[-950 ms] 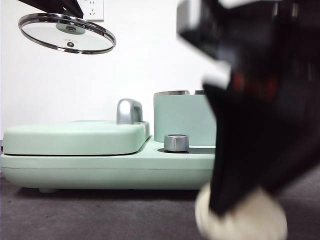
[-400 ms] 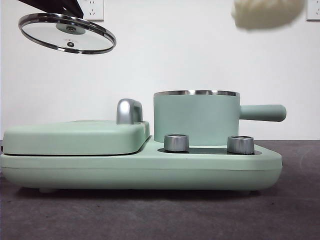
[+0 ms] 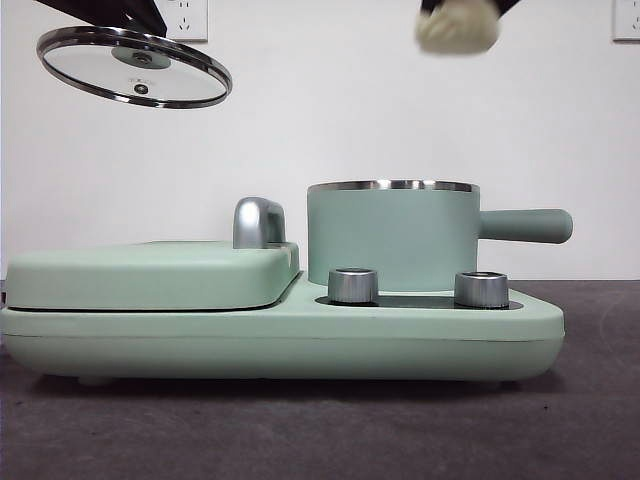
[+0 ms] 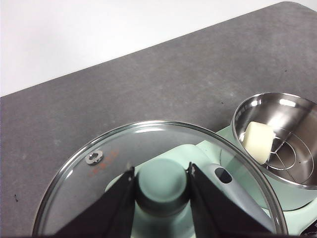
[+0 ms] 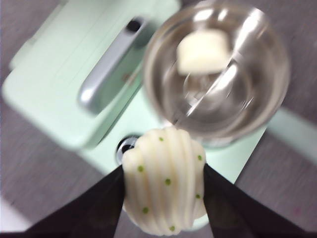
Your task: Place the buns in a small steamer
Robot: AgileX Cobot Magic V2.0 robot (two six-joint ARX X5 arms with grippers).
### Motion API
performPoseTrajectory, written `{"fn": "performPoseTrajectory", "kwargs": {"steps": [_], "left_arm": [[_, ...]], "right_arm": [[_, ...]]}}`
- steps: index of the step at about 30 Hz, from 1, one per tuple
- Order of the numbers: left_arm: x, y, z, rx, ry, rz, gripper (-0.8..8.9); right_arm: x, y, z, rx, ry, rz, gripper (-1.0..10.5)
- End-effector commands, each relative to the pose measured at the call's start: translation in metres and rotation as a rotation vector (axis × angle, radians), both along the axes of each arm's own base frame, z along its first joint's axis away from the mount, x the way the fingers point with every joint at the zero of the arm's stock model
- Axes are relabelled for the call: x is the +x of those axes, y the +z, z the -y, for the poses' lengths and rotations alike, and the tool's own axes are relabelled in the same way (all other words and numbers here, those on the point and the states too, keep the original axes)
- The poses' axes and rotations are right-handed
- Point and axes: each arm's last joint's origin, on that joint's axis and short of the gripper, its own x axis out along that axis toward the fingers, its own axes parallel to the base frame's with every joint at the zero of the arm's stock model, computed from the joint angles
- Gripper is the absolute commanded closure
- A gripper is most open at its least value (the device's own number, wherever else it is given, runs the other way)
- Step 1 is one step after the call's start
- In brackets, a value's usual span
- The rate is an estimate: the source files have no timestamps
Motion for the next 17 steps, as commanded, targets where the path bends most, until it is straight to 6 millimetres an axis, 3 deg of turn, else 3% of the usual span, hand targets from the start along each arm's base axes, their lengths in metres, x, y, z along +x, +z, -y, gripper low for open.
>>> {"fn": "performPoseTrajectory", "kwargs": {"steps": [1, 8, 17], "left_arm": [[0.0, 0.008, 0.001, -0.009, -0.007, 0.048, 7.99], [0.0, 0.008, 0.001, -0.011, -0.006, 0.041, 7.99], [0.0, 0.006, 0.001, -0.009, -0.004, 0.026, 7.99]], "right_arm": [[0.022, -0.006, -0.008, -0.026, 0.023, 0.014, 7.2], [0.071, -0.046, -0.023, -0.089, 0.025, -0.034, 7.2], [0.112, -0.09, -0.035, -0.106, 0.012, -0.062, 7.2]]}}
